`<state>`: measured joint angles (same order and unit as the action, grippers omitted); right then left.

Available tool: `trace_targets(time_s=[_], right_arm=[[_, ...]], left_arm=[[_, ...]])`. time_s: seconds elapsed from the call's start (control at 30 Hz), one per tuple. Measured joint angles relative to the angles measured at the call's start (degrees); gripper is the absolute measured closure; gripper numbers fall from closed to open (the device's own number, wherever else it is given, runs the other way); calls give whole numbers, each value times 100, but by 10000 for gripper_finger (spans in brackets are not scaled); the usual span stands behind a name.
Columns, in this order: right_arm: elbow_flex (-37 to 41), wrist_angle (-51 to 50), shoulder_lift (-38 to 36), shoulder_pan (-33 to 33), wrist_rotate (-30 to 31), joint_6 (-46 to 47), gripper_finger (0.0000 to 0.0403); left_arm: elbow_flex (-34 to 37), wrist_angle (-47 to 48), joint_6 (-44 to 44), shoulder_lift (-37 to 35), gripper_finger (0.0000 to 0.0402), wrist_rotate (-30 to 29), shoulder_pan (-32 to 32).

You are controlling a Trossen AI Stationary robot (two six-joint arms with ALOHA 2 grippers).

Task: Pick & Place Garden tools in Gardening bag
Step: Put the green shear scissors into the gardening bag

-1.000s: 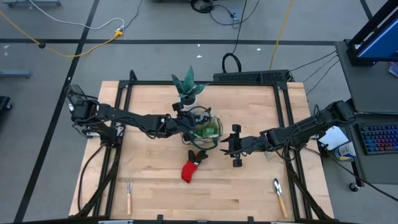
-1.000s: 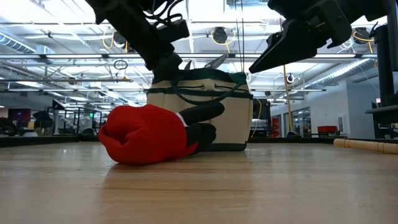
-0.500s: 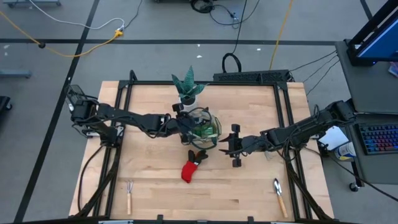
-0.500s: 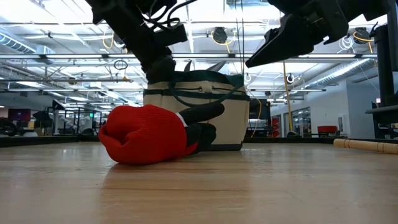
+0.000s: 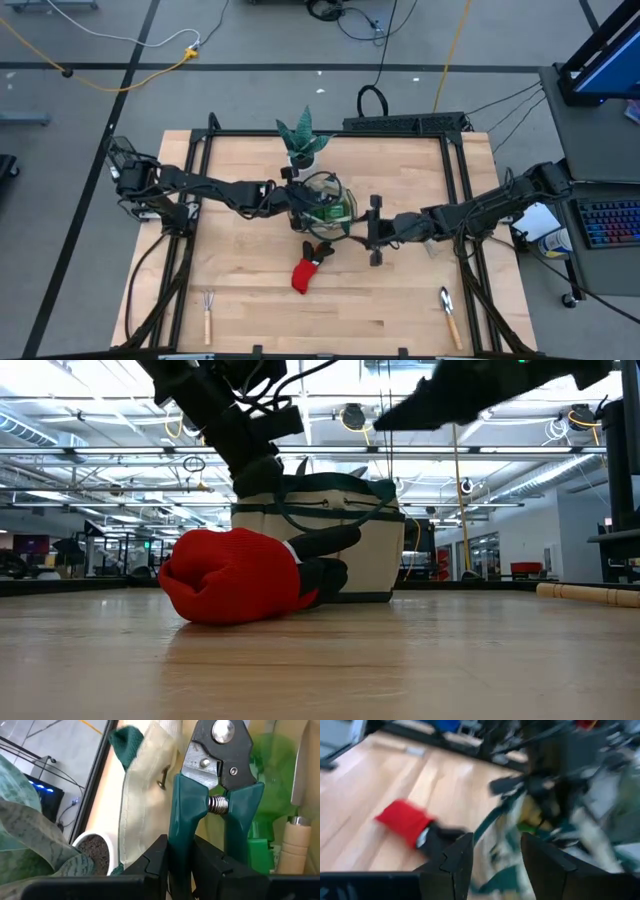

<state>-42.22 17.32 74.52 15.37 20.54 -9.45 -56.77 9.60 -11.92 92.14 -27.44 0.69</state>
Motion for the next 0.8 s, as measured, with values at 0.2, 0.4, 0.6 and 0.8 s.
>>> trace_targets(time_s=[0.2,0.4,0.6,0.8], right_arm=[[0,547,0,-777,-136,281,248],[0,302,2,-1669,-880,690,248],[0,328,32,-2178,-1827,1165,248],[0,513,289,-2403,-1916,1226,248]], left_arm=[[0,-30,-3,0,334,-158,-1],[0,-89,-188,-2,334,-486,-26],[0,-163,-174,-2,334,-832,-28],[4,-343,-270,-5,334,-872,-44]])
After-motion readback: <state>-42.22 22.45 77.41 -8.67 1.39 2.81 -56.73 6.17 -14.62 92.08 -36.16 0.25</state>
